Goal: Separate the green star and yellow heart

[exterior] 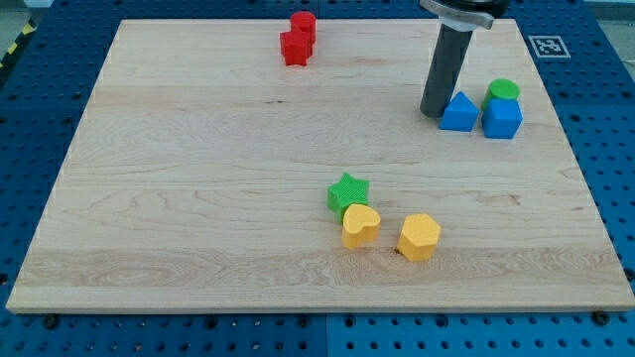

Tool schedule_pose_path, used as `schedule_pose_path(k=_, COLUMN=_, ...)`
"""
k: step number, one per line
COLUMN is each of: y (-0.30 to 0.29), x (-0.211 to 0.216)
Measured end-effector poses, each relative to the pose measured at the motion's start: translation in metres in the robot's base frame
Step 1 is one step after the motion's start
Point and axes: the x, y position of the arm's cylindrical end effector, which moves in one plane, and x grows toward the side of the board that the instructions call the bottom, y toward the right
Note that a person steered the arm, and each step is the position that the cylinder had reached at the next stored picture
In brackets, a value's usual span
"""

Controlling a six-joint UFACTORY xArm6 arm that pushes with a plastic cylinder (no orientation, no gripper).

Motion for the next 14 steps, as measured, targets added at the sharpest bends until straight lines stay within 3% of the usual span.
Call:
schedule_pose_path(k=1, y=-0.032, x=0.000)
schedule_pose_path(k=2, y=-0.144, x=0.001)
schedule_pose_path(k=3, y=-0.240, x=0.027)
schedule_pose_path(k=4, y=-0.274, x=0.075)
schedule_pose_path(k=5, y=-0.261, x=0.121)
schedule_pose_path(k=6, y=-0.222, x=0.140)
schedule_pose_path(k=7, y=-0.219, x=0.142)
schedule_pose_path(k=9, y=-0.097, x=0.153)
schedule_pose_path(k=10, y=-0.069, x=0.153)
schedule_pose_path(k=12, y=-0.068, x=0.131)
schedule_pose_path(k=14, y=-0.103, x=0.106)
